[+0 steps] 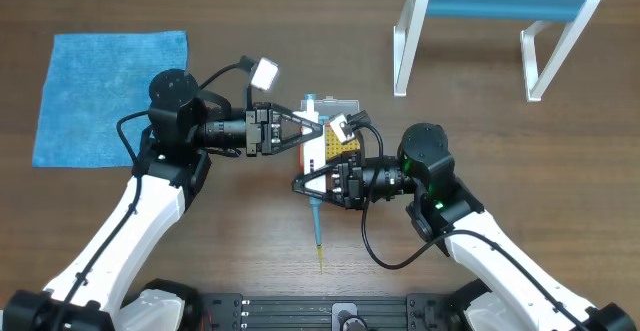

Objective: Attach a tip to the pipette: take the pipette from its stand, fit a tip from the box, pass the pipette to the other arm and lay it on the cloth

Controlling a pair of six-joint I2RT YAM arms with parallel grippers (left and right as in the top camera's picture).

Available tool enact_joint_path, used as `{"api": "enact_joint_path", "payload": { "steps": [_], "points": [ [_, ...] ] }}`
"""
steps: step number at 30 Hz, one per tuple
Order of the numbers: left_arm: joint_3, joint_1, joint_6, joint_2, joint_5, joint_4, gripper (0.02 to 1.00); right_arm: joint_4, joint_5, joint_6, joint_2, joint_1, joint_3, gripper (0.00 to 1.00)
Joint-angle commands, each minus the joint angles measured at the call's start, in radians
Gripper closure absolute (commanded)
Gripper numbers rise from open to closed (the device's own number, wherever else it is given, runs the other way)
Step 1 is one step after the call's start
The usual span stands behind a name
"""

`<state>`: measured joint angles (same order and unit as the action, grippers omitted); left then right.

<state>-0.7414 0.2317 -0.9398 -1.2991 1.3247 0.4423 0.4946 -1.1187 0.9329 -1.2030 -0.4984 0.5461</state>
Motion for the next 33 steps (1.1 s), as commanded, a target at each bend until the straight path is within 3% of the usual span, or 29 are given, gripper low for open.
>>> {"api": "enact_joint_path", "payload": {
  "steps": [1, 7, 12, 16, 18, 23, 27, 31, 33],
  "points": [
    [-0.017, -0.006, 0.009, 0.002, -0.01, 0.008, 0.989, -0.015, 0.01, 0.013, -0.034, -0.002, 0.013, 0.229],
    [-0.017, -0.082, 0.01, 0.002, -0.004, 0.007, 0.987, -0.015, 0.011, 0.013, -0.034, 0.04, 0.013, 0.224],
    [-0.016, -0.166, 0.01, 0.001, 0.001, 0.002, 0.991, -0.014, 0.01, 0.012, -0.034, 0.157, 0.013, 0.224],
    [-0.016, -0.245, 0.137, 0.001, -0.016, -0.185, 0.989, 0.032, 0.008, 0.013, -0.033, 0.27, 0.013, 0.222],
    [-0.016, -0.298, 0.288, 0.001, -0.109, -0.431, 0.989, 0.112, 0.0, 0.023, -0.033, 0.319, 0.013, 0.224],
    [-0.016, -0.332, 0.426, 0.001, -0.3, -0.701, 0.989, 0.231, -0.005, 0.114, -0.033, 0.36, 0.013, 0.222],
    [-0.02, -0.333, 0.463, 0.002, -0.598, -0.865, 0.989, 0.233, -0.042, 0.122, -0.033, 0.36, 0.013, 0.222],
    [-0.111, -0.397, 0.588, 0.001, -0.668, -1.075, 0.989, 0.233, -0.042, 0.152, -0.033, 0.36, 0.013, 0.222],
    [-0.208, -0.448, 0.67, 0.001, -0.751, -1.226, 0.989, 0.233, -0.042, 0.152, -0.034, 0.36, 0.013, 0.222]
  ]
}}
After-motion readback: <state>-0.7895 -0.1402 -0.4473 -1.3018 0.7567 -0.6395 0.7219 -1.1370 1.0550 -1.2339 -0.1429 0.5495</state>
